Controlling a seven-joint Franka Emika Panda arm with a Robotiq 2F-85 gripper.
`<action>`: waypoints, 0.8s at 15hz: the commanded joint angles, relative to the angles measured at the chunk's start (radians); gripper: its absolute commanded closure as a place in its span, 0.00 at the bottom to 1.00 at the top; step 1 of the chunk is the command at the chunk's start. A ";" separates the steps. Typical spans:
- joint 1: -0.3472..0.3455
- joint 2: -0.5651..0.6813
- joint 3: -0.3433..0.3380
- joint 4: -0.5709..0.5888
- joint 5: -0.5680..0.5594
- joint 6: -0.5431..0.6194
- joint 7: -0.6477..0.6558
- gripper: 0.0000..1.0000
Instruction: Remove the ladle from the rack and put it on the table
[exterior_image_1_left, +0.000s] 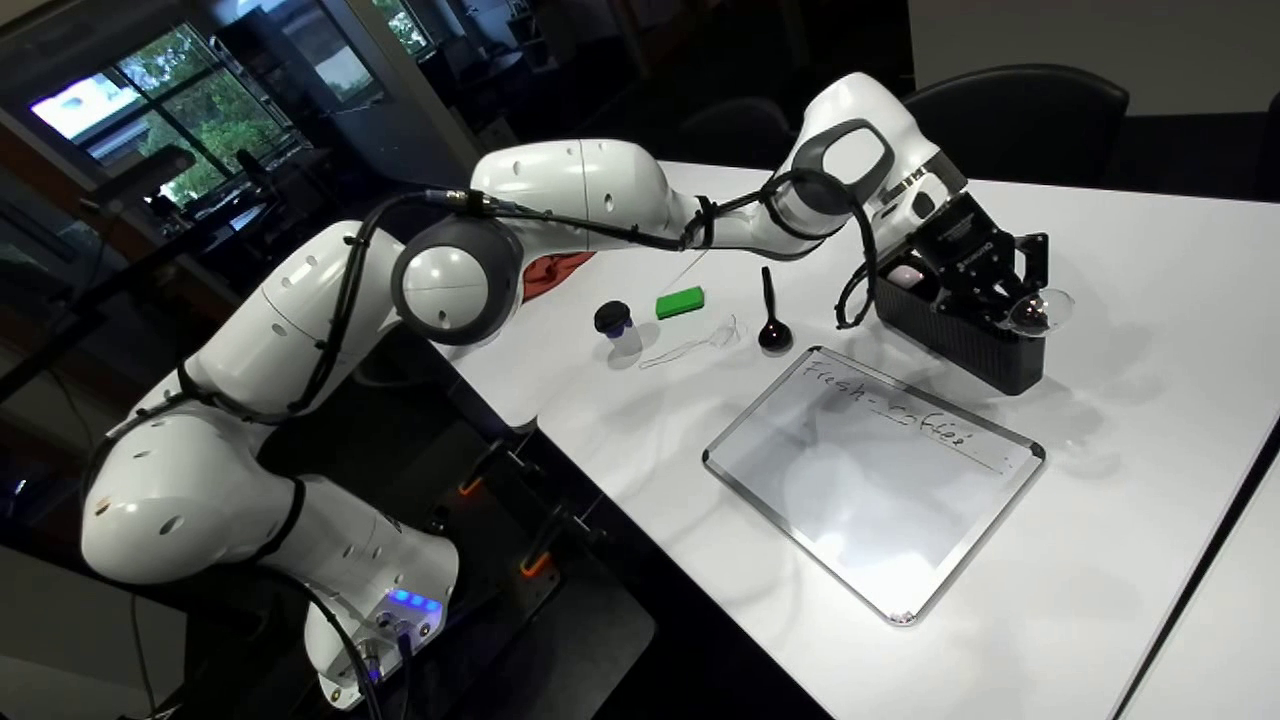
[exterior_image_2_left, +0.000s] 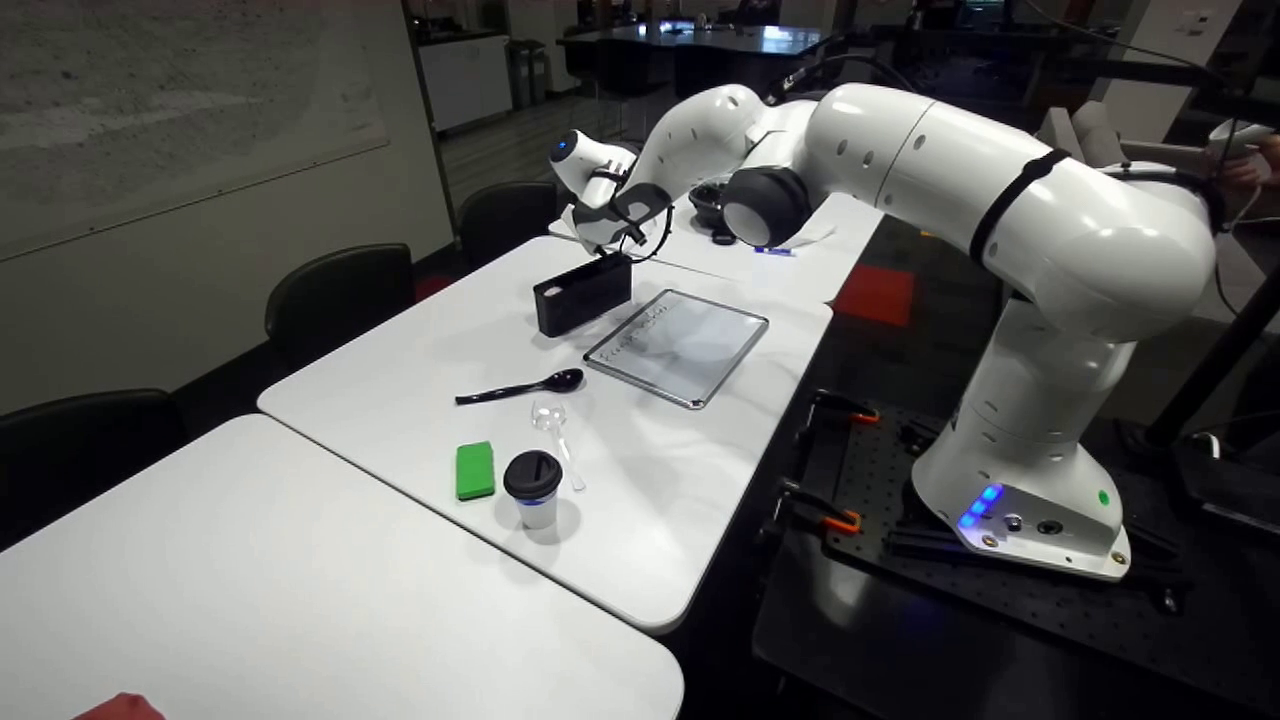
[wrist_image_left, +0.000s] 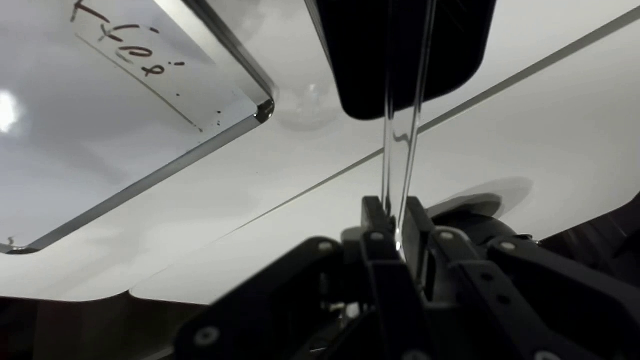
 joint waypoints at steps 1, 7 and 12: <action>0.006 -0.077 -0.002 -0.031 0.005 -0.035 -0.019 0.97; 0.019 -0.181 -0.050 -0.092 -0.038 0.008 -0.064 0.97; 0.031 -0.245 -0.111 -0.154 -0.042 0.009 0.013 0.97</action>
